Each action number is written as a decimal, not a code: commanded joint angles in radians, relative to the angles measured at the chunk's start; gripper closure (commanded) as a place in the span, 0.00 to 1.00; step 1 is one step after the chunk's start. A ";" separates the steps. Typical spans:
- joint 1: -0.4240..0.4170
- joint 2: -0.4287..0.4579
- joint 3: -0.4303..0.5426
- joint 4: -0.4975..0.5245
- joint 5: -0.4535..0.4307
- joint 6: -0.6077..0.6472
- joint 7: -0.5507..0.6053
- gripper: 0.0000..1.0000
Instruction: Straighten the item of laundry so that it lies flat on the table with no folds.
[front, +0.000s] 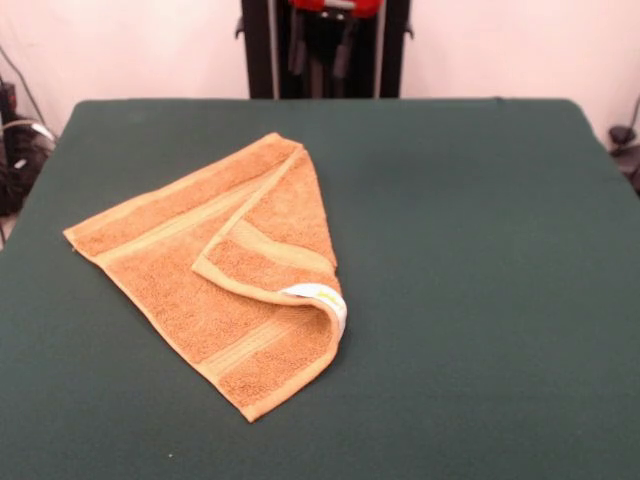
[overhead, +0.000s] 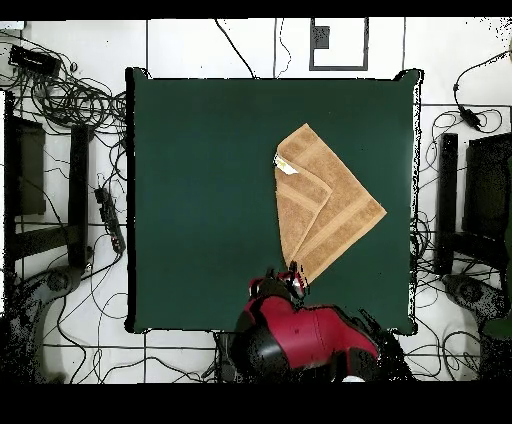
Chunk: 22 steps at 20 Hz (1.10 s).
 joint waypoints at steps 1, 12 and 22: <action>0.013 -0.006 0.298 -0.132 0.082 0.179 -0.027 0.00; 0.061 0.071 0.301 -0.300 0.082 0.355 -0.062 0.00; -0.106 0.170 0.489 -0.383 0.097 0.449 -0.175 0.00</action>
